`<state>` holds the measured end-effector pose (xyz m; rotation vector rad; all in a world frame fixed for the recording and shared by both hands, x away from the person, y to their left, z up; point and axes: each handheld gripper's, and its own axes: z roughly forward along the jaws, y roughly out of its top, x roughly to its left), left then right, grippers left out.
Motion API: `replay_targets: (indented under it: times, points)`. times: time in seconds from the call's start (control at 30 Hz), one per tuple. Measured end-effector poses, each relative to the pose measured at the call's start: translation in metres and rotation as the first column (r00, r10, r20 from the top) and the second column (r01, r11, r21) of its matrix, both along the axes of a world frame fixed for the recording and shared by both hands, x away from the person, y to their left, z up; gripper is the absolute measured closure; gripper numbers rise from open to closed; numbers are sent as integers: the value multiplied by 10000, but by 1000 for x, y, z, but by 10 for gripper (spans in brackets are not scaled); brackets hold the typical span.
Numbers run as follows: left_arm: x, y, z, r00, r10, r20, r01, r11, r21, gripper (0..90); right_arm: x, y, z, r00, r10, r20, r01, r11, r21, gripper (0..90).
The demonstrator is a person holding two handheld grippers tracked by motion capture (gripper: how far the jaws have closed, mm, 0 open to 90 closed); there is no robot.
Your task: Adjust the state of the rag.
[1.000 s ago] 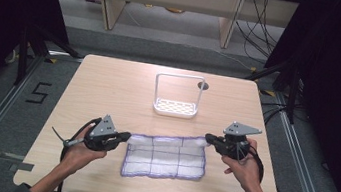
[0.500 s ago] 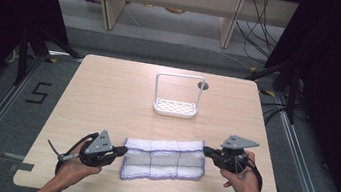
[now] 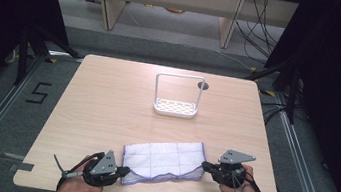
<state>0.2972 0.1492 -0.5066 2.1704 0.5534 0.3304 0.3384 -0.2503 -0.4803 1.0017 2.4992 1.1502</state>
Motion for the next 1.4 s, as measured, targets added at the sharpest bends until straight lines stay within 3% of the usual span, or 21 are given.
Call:
replay_targets:
  times: [0.03,0.07,0.17,0.23,0.3,0.33,0.37,0.4,0.43,0.57,0.63,0.7,0.73,0.8,0.9,0.93,1.07,1.1,1.23,1.37,1.4]
  points:
    - [0,0,0,10000,0,0,0,10000,0,863,1,-1,-1,9998,159,71,-158,9999,-48,877]
    - [-3,-1,0,9999,-97,126,94,9998,183,860,-3,-1,-1,9997,-228,-49,228,9997,6,877]
    - [-9,-4,-1,9995,-263,-179,263,9997,-5,820,-3,-5,-2,9999,-110,112,111,9999,-58,873]
    - [-13,-5,-2,9984,-533,-172,537,9983,214,763,-5,-7,-5,9999,-149,-46,148,9996,-251,834]
    - [-15,-7,-2,9993,-292,-234,291,9995,-78,637,-6,-7,-6,9996,-237,-161,232,9993,-288,784]
    - [-15,-5,1,9996,-38,-294,31,9997,-248,565,-7,-9,-6,9980,-518,-349,518,9987,1,665]
    - [-15,-5,1,9996,-38,-294,31,9997,-248,532,-6,-12,-4,9980,-621,-67,620,9980,-73,623]
    - [-14,-3,4,9995,206,-258,-223,9972,-707,504,-5,-13,-1,9950,-991,-103,993,9950,145,564]
    - [-11,-1,8,9991,342,-239,-358,9969,-699,478,-7,-13,0,9903,-1378,-189,1384,9896,392,519]
    - [0,6,13,9934,1019,-519,-1082,9843,-1395,418,1,-20,2,9849,-1724,129,1707,9816,856,423]
    - [3,7,15,9911,1214,-549,-1282,9811,-1452,398,1,-18,3,9780,-2073,-241,2086,9736,929,415]
    - [11,11,17,9888,1407,-504,-1465,9796,-1376,397,5,-19,3,9799,-1993,82,1977,9759,927,411]
    - [19,14,18,9844,1681,-526,-1741,9741,-1445,392,9,-16,5,9725,-2327,-92,2323,9661,1130,405]
    - [28,18,20,9785,1959,-637,-2026,9712,-1253,381,19,-18,6,9747,-2228,180,2201,9705,988,405]
    - [42,21,19,9738,2141,-771,-2214,9698,-1026,382,30,-17,6,9745,-2243,7,2235,9712,831,408]
    - [45,20,17,9683,2312,-951,-2420,9621,-1254,380,33,-15,6,9742,-2252,-174,2259,9711,770,410]
    - [58,19,14,9662,2357,-1040,-2461,9639,-1020,379,46,-11,6,9785,-2061,-125,2065,9768,561,414]
    - [64,19,12,9667,2246,-1224,-2352,9686,-808,378,54,-6,6,9801,-1978,-169,1984,9786,547,419]
    - [75,14,7,9591,2407,-1489,-2525,9653,-661,379,65,6,6,9803,-1956,-262,1964,9801,286,428]
    - [78,10,4,9617,2321,-1461,-2413,9692,-486,386,70,16,4,9790,-1987,-457,2000,9794,261,437]
    - [79,9,2,9623,2301,-1454,-2378,9706,-380,388,74,20,0,9838,-1789,-120,1790,9838,84,443]
